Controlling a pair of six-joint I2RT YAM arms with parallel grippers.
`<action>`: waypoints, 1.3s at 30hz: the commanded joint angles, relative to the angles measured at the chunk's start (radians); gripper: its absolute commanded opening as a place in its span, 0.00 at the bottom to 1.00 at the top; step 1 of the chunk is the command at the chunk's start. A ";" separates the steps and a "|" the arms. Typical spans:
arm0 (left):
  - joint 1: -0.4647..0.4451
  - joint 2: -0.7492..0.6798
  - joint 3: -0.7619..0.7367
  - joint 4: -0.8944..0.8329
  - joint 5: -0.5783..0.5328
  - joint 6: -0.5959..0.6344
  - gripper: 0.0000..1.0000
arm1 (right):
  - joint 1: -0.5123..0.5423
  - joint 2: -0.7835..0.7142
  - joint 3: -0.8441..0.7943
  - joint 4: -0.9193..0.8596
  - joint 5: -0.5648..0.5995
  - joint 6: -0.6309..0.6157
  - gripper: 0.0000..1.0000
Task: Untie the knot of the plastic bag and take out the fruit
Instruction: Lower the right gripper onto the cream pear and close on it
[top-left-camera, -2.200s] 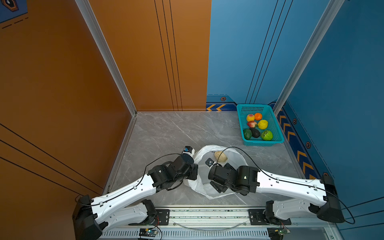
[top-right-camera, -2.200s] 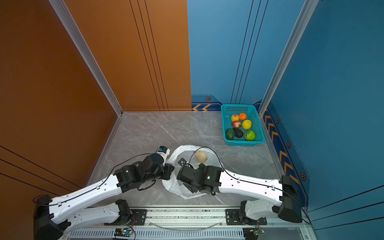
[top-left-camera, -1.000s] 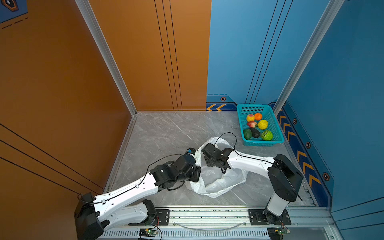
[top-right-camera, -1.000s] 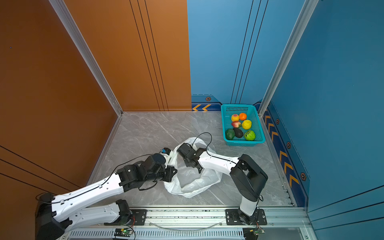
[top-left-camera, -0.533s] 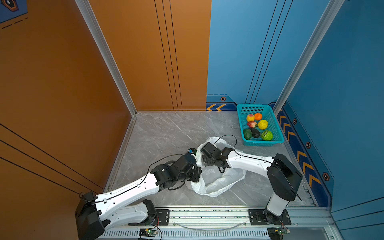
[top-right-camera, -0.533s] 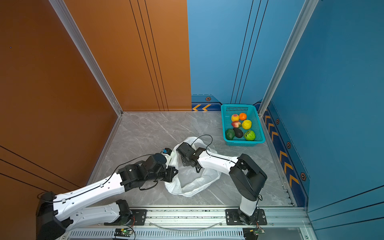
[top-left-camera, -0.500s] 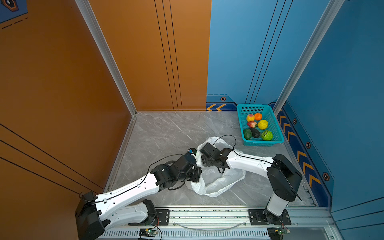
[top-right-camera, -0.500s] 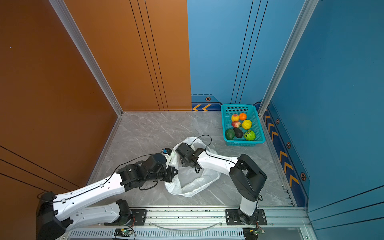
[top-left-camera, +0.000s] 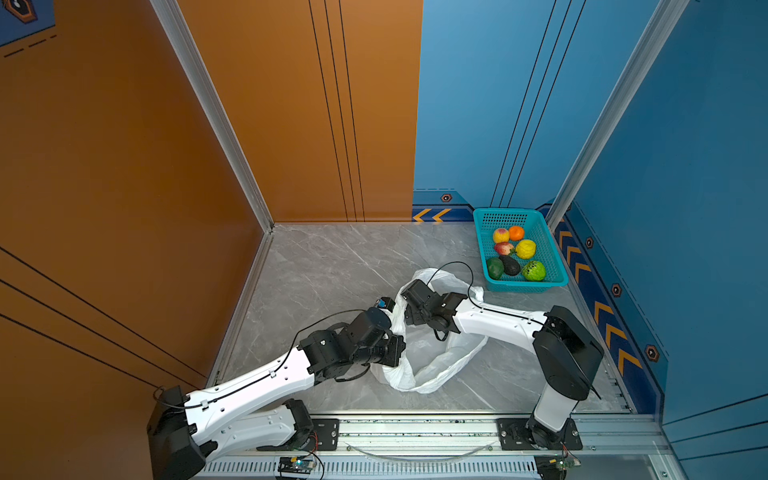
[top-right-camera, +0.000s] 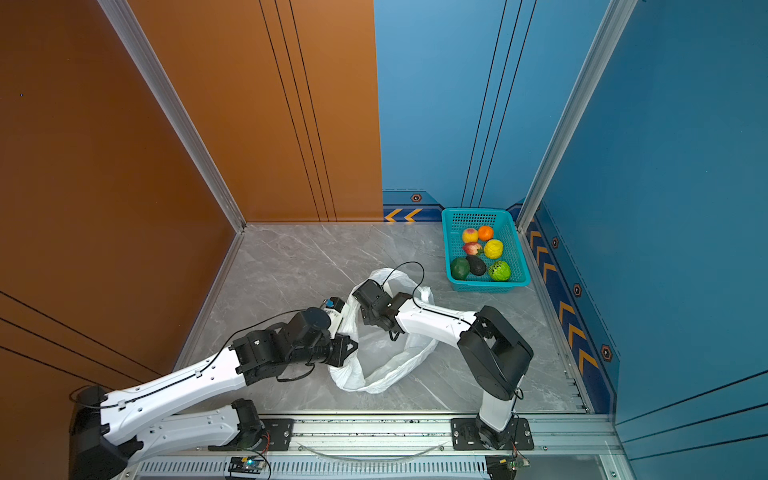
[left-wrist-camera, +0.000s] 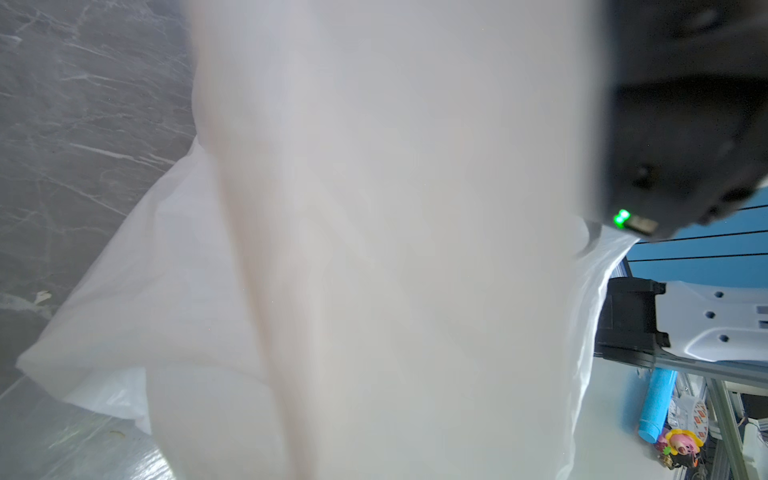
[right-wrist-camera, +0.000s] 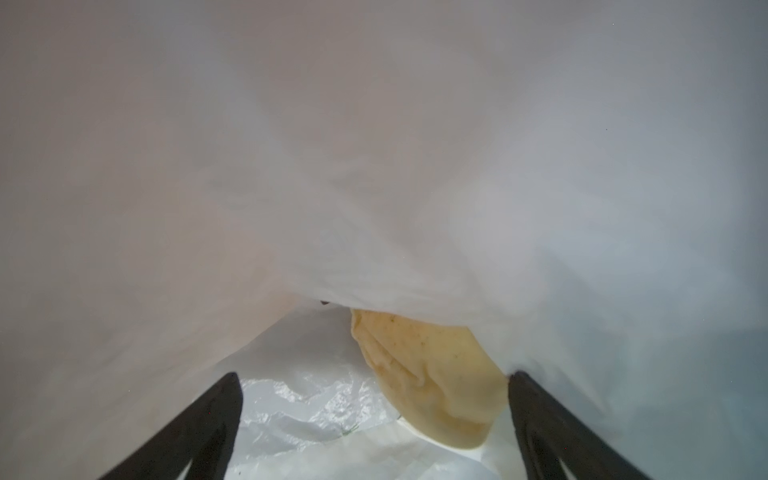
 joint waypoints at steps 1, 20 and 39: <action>-0.016 -0.012 -0.005 -0.006 0.020 -0.012 0.00 | -0.033 0.040 0.011 0.027 -0.014 -0.018 1.00; -0.045 0.028 -0.002 0.025 0.035 0.004 0.00 | -0.063 0.189 0.134 -0.045 0.004 0.026 0.93; -0.047 0.020 -0.016 0.025 -0.007 0.009 0.00 | -0.056 0.166 0.134 -0.091 -0.034 0.026 0.59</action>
